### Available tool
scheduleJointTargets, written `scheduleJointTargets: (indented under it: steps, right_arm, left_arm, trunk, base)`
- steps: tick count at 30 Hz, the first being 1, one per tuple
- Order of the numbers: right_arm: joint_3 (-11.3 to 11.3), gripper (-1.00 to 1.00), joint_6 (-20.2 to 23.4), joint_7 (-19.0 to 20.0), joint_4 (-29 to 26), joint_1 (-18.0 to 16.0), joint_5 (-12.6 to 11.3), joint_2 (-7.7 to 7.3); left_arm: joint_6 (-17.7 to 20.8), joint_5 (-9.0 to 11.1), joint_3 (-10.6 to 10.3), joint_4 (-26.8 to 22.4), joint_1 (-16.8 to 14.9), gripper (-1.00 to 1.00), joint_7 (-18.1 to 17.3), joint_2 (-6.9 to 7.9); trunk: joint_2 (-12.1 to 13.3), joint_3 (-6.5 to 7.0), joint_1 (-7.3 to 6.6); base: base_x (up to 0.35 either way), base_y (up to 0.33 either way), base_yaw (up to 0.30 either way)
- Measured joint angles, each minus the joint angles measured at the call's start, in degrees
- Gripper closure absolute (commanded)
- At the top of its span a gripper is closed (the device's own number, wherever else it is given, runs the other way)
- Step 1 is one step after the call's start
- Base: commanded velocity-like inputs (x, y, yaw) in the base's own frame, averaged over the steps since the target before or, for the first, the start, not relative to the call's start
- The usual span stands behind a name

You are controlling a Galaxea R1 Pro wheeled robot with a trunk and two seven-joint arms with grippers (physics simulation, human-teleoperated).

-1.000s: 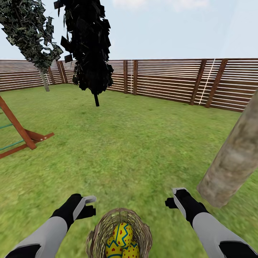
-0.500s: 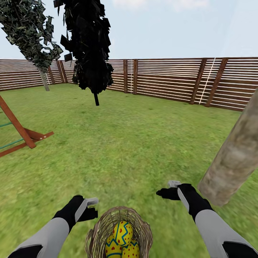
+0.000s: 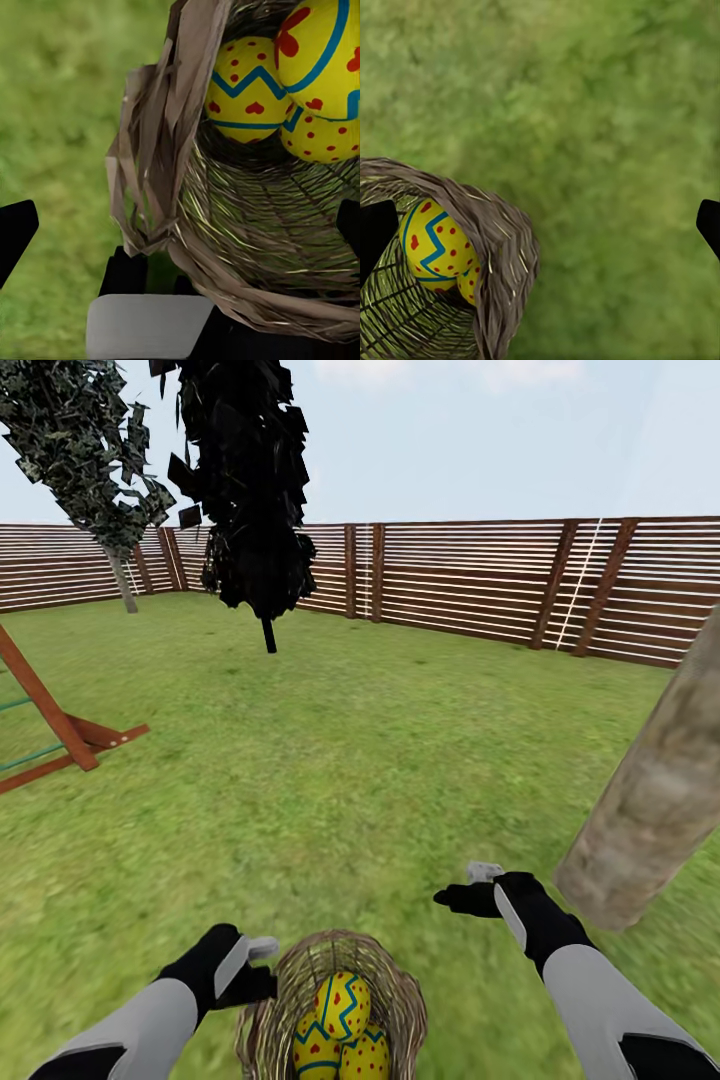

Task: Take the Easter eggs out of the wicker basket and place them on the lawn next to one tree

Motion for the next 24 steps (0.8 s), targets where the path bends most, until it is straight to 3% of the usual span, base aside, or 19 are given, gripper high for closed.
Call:
scheduleJointTargets:
  steps: [9,24]
  right_arm:
    - [0.08,-1.0,0.0,0.59,-0.07,0.0,0.0,-0.01]
    - [0.01,-1.0,0.09,0.62,-0.17,0.0,0.08,-0.32]
  left_arm:
    - [-0.16,-0.04,0.07,0.05,0.0,-1.0,0.0,0.67]
    - [-2.2,-0.03,0.01,-0.88,0.0,-1.0,0.01,0.41]
  trunk:
    - [-3.61,-1.62,1.98]
    - [-9.63,-4.31,5.27]
  base:
    - [0.0,0.0,0.0]
    - [0.0,0.0,0.0]
